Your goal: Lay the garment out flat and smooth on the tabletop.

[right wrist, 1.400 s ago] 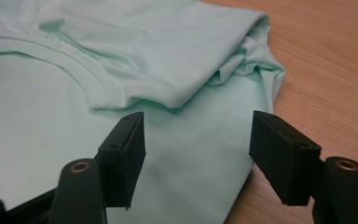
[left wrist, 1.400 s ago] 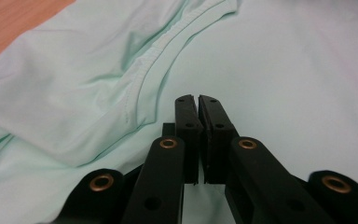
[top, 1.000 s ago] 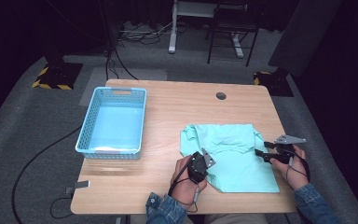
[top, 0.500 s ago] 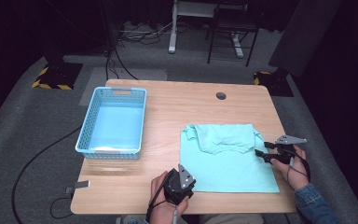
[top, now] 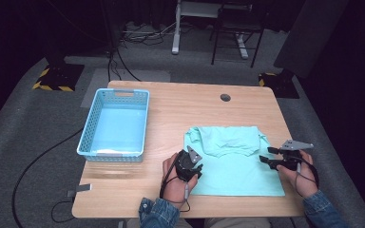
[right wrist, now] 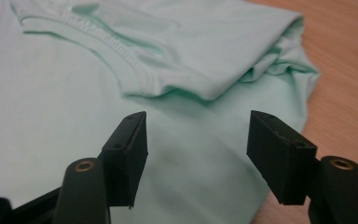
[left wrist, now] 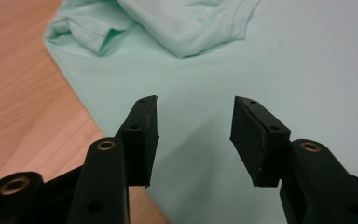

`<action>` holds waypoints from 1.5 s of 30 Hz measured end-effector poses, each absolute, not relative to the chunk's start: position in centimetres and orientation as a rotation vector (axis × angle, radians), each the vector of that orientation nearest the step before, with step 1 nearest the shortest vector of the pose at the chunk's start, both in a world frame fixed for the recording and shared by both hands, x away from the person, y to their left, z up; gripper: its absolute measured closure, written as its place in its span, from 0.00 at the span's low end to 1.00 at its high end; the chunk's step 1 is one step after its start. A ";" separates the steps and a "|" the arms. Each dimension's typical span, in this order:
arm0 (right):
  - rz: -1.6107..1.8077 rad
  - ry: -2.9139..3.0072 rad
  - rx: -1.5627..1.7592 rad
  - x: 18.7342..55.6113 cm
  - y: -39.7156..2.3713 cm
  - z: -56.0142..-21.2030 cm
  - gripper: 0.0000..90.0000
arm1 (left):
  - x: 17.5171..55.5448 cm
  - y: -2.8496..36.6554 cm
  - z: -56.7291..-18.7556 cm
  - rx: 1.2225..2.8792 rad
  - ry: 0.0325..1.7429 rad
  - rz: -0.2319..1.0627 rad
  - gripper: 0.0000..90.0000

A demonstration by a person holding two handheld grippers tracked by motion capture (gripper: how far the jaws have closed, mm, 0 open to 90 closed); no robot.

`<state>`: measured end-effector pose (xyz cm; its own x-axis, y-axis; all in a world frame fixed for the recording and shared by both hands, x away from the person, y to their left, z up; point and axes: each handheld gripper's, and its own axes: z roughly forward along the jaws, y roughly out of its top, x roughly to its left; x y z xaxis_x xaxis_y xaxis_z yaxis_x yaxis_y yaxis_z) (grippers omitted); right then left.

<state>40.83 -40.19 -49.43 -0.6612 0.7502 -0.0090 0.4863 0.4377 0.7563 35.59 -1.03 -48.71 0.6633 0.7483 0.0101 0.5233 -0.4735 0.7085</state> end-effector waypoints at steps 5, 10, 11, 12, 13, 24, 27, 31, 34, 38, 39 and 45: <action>1.059 2.389 1.037 40.1 -39.6 -50.1 0.44 | 35.7 -1.1 -49.8 2.183 0.987 0.399 0.57; 1.035 2.432 1.031 38.4 -39.6 -49.8 0.48 | 34.5 -1.0 -49.2 2.244 0.964 0.380 0.63; 1.021 2.452 1.022 38.1 -39.6 -49.6 0.50 | 34.4 -1.0 -49.1 2.234 0.967 0.379 0.62; 1.018 2.453 1.017 38.0 -39.6 -49.5 0.50 | 34.6 -1.0 -49.0 2.225 0.963 0.388 0.60; 1.030 2.440 1.010 38.1 -39.6 -49.3 0.50 | 34.8 -1.1 -48.8 2.211 0.967 0.389 0.57; 1.055 2.382 1.086 41.9 -38.8 -49.5 0.49 | 40.9 -3.5 -48.8 2.189 1.005 0.332 0.48; 1.044 2.398 1.070 42.4 -38.8 -49.8 0.62 | 41.9 -4.1 -49.1 2.199 1.001 0.313 0.53; 1.047 2.401 1.059 42.4 -38.7 -49.7 0.78 | 41.9 -4.2 -49.1 2.200 1.000 0.313 0.63; 1.047 2.401 1.059 42.4 -38.7 -49.7 0.78 | 41.7 -4.7 -48.5 2.232 0.958 0.367 0.63; 1.053 2.383 0.961 40.7 -38.2 -48.1 0.95 | 39.9 -4.6 -47.5 2.217 0.917 0.390 0.97; 1.055 2.385 0.951 40.3 -38.3 -47.9 0.95 | 39.4 -4.6 -47.4 2.219 0.912 0.393 0.96; 1.066 2.404 0.899 37.0 -38.6 -46.9 0.95 | 35.5 -4.1 -46.6 2.233 0.864 0.367 0.96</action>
